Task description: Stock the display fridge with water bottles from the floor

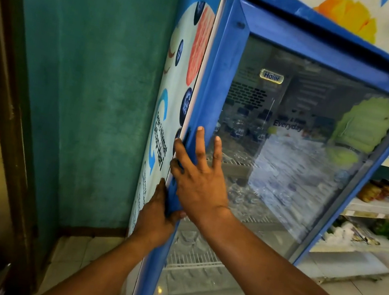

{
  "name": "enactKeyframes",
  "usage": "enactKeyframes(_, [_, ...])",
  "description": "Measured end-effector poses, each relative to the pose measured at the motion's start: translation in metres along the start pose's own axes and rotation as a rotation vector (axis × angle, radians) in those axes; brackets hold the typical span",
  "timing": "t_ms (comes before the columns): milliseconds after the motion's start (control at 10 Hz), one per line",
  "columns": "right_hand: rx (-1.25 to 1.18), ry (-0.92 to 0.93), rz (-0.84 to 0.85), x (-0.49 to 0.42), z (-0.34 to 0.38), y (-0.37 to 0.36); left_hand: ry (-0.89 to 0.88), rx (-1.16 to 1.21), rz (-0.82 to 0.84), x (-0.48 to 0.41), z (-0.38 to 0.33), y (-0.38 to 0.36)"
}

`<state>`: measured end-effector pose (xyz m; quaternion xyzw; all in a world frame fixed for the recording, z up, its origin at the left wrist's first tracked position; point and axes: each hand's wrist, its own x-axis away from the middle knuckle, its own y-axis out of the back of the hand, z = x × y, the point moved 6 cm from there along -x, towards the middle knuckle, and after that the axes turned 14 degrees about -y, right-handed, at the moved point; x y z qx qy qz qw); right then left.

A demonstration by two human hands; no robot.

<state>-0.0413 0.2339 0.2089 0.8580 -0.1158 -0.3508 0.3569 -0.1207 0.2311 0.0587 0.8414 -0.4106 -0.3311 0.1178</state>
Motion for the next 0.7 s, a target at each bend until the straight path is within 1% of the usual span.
enactKeyframes(100, [0.049, -0.009, 0.027, 0.000, 0.011, -0.002, -0.013, -0.025, -0.008, 0.003, -0.002, 0.003])
enactKeyframes(300, [0.034, -0.030, -0.006, 0.001, 0.008, -0.004, 0.004, -0.074, -0.009, 0.002, 0.001, 0.003])
enactKeyframes(500, [0.062, -0.028, 0.016, 0.005, 0.006, -0.004, 0.001, -0.074, 0.005, 0.006, -0.001, 0.004])
enactKeyframes(600, [0.036, 0.003, 0.039, 0.006, 0.004, -0.003, -0.015, -0.087, 0.019, 0.005, -0.004, 0.004])
enactKeyframes(700, [0.002, 0.055, 0.091, 0.014, -0.002, -0.006, 0.017, -0.122, 0.038, 0.005, -0.013, 0.004])
